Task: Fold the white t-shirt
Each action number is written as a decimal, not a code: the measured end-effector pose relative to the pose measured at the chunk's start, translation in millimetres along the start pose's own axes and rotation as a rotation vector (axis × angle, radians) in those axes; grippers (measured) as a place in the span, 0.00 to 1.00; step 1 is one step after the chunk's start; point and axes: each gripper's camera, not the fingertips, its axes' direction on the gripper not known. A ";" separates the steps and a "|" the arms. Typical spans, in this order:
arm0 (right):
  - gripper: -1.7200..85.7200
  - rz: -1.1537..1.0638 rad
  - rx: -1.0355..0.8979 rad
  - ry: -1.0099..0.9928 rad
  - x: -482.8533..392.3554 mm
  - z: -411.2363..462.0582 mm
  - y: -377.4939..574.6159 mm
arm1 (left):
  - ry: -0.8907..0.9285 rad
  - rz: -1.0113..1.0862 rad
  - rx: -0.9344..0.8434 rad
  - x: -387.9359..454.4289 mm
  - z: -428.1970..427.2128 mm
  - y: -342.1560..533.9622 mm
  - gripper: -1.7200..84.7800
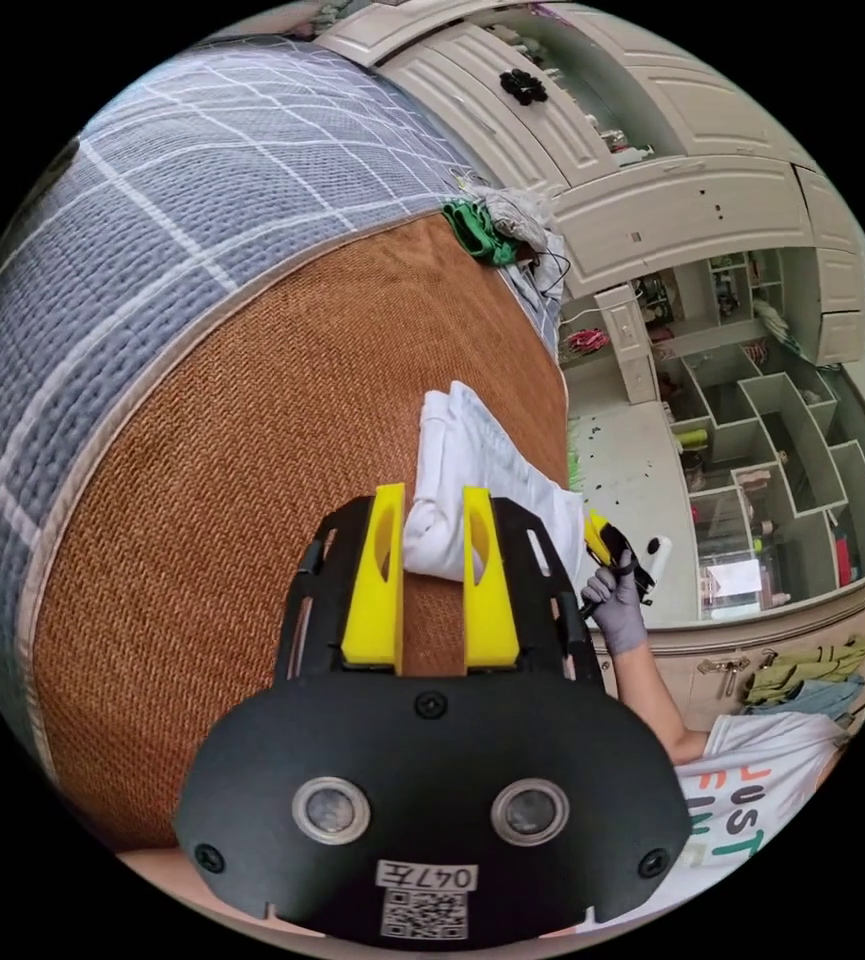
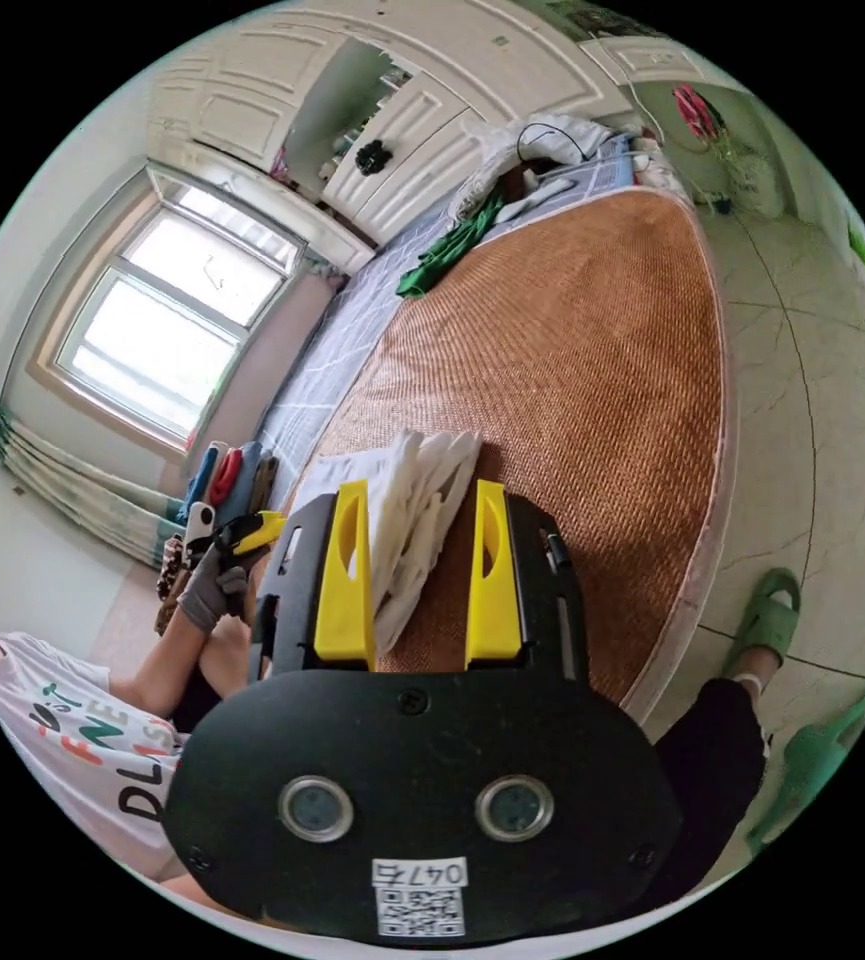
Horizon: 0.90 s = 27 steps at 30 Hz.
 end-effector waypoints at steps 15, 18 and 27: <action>0.05 -0.007 -0.079 -0.134 -13.2 24.3 -67.6 | 0.181 -0.062 -0.069 -119.9 -90.7 -3.7 0.07; 0.04 -0.066 -0.114 -0.162 -67.5 9.8 -83.3 | 0.139 0.040 -0.052 -102.1 -148.3 3.3 0.07; 0.05 -0.385 -0.224 -0.435 -328.5 29.8 -131.3 | -0.078 0.255 0.230 -79.4 -503.4 119.4 0.07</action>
